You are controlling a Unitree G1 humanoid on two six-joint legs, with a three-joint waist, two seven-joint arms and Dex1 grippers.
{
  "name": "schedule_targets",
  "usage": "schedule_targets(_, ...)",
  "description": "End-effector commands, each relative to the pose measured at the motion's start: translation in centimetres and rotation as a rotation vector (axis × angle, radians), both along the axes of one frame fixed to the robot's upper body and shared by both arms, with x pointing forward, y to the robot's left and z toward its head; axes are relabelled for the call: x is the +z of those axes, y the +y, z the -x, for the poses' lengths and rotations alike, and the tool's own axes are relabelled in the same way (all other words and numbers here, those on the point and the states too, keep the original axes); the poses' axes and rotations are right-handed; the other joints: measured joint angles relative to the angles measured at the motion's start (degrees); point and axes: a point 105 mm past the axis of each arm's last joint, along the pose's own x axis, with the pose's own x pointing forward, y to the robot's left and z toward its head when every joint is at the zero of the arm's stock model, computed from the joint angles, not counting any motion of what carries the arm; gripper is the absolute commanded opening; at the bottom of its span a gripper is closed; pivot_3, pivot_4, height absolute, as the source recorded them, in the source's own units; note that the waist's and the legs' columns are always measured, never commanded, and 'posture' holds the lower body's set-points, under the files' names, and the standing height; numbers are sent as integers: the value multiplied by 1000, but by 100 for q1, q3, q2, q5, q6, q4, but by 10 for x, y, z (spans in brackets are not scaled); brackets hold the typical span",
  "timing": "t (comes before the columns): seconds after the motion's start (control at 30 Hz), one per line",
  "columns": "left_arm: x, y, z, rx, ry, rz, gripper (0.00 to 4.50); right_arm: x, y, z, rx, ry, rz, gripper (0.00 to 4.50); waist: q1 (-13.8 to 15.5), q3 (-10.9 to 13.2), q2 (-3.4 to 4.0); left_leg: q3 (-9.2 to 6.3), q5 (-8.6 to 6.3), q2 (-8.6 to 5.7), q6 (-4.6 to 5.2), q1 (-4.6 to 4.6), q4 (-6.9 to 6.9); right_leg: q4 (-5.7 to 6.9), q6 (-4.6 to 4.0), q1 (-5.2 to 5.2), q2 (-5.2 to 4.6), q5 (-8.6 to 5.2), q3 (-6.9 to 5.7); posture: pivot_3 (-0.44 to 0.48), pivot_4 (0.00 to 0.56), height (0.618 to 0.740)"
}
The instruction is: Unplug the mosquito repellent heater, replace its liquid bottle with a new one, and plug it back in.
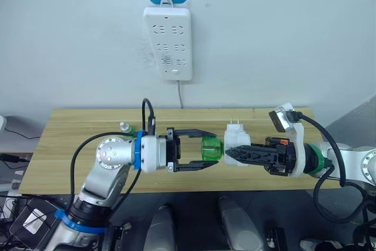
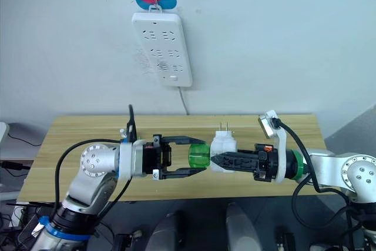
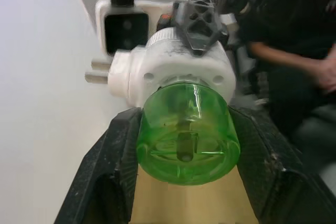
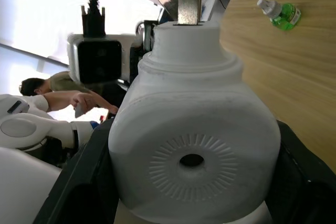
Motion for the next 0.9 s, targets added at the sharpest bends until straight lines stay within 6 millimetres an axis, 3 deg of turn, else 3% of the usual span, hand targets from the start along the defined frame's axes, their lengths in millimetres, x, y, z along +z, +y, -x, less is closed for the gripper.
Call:
schedule_targets(0.03,-3,8,4,-29,489,-72,2250,17,1,3,23,-55,-50,3039,-6,0,0,0,0,0,0,0,0,0,1,0,0,-1,0,-226,279,740)
schedule_targets(0.17,6,16,-7,-19,631,-81,2250,14,3,5,36,-64,-20,3039,-11,0,0,2,-1,0,1,0,-2,-5,2,-2,1,-2,-2,-226,279,740)
schedule_targets(0.33,10,8,-6,-19,560,-51,2250,15,4,4,21,-67,-28,3039,0,0,0,1,-1,0,0,-1,-8,-6,1,-4,1,-1,-5,-229,281,740)
schedule_targets(0.43,1,5,3,-38,451,-100,3226,16,3,4,14,-64,-31,3039,3,0,0,3,-1,0,0,-1,-8,-7,0,-5,0,-1,-2,-228,282,740)
schedule_targets(0.57,-17,9,9,-22,161,-140,4428,17,2,2,2,-63,-38,3039,14,0,0,8,0,0,0,0,-9,-7,-1,-5,0,-1,4,-229,282,740)
schedule_targets(0.7,-18,12,-1,72,-193,-35,4439,17,1,1,-7,-62,-43,3039,47,0,0,10,0,-1,0,-1,-6,-9,-3,-5,-4,0,5,-229,282,740)
schedule_targets(0.77,-7,11,-7,124,-360,59,4439,17,2,0,-6,-63,-42,3039,66,1,-2,16,0,-3,0,-2,-4,-13,-20,-4,-7,10,9,-230,283,740)
schedule_targets(0.9,0,7,-2,107,-501,139,4439,17,2,0,-6,-63,-42,3039,70,0,-2,19,0,-3,0,-3,-1,-14,-27,-4,-7,15,12,-229,282,740)
